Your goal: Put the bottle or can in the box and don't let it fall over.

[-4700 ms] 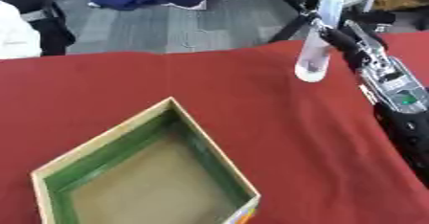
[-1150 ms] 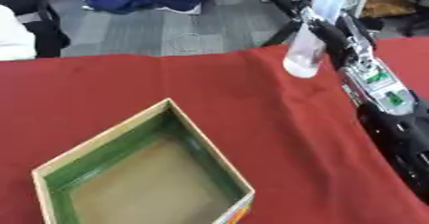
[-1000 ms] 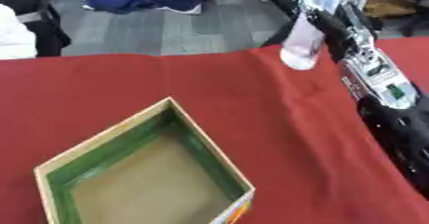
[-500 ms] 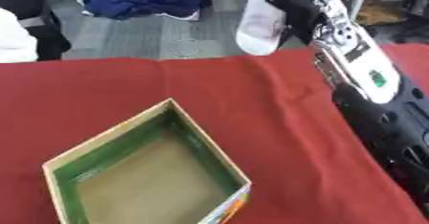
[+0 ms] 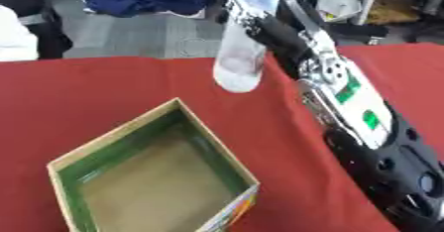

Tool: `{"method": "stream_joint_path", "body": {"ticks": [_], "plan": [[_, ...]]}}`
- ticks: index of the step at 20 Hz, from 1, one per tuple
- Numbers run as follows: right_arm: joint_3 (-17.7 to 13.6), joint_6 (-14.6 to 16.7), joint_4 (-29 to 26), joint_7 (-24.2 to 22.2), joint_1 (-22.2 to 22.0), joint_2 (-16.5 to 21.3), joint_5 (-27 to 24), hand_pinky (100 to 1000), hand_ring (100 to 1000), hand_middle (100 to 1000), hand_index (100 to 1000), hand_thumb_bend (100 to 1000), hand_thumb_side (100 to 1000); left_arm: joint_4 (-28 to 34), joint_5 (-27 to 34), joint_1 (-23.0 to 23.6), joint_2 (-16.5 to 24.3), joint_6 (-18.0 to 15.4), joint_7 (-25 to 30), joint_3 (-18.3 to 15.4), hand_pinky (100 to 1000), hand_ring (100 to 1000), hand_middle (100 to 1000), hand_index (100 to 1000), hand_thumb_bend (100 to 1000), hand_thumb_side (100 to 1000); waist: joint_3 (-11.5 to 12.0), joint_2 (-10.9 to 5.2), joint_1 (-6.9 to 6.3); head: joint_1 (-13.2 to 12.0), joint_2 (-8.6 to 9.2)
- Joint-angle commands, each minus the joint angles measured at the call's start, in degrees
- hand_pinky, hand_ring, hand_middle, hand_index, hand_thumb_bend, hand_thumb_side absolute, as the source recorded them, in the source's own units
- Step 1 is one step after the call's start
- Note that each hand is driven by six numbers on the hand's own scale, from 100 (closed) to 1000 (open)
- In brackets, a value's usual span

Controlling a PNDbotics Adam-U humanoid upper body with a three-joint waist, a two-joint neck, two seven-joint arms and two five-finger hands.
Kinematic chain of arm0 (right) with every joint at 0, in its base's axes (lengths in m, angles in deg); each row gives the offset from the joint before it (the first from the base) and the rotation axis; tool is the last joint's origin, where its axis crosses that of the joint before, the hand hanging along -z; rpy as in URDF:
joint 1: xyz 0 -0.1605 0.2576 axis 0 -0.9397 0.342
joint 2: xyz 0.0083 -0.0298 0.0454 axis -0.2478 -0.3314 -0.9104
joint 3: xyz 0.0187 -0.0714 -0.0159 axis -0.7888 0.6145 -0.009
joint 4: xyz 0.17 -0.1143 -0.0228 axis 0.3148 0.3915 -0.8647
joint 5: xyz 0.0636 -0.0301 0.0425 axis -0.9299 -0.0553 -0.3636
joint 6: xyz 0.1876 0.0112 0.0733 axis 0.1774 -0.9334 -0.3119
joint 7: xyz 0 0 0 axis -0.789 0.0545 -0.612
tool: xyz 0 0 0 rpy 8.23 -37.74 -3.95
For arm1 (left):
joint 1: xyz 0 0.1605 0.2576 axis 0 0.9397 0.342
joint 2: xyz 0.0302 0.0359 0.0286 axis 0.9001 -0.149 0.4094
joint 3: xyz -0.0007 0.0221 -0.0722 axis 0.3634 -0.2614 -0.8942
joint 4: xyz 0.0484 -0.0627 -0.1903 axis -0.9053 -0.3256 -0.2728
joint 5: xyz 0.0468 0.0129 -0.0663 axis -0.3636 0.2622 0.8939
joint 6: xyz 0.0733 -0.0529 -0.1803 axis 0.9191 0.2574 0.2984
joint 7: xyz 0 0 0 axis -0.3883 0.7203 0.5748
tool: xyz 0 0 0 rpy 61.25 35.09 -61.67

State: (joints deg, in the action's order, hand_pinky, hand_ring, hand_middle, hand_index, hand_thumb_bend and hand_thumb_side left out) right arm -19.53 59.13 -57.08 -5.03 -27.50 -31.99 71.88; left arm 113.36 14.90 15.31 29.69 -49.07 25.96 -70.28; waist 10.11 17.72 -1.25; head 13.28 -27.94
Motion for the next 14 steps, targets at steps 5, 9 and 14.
{"method": "stream_joint_path", "body": {"ticks": [5,9,14], "plan": [[2.63,-1.77,-6.94,0.67,0.09,-2.54,3.59,924,568,100,130,100,385,1.18,0.01,0.52,1.18,0.78,-1.24,-1.14,723,941,790,727,124,843,-0.34,-2.01,0.18,-0.27,-0.88],[4.81,-2.77,-7.49,1.03,-0.31,-3.82,4.77,908,552,100,132,100,402,1.18,0.06,1.26,0.97,1.90,-2.87,-2.06,723,941,789,727,124,847,-0.07,-1.83,0.23,-0.20,-1.39],[7.31,-2.90,-6.65,2.01,-0.83,-5.65,4.91,886,532,100,131,100,417,1.18,-0.04,1.53,0.92,2.13,-4.08,-2.93,723,941,789,727,122,847,0.49,-1.39,0.27,0.31,-1.71]]}}
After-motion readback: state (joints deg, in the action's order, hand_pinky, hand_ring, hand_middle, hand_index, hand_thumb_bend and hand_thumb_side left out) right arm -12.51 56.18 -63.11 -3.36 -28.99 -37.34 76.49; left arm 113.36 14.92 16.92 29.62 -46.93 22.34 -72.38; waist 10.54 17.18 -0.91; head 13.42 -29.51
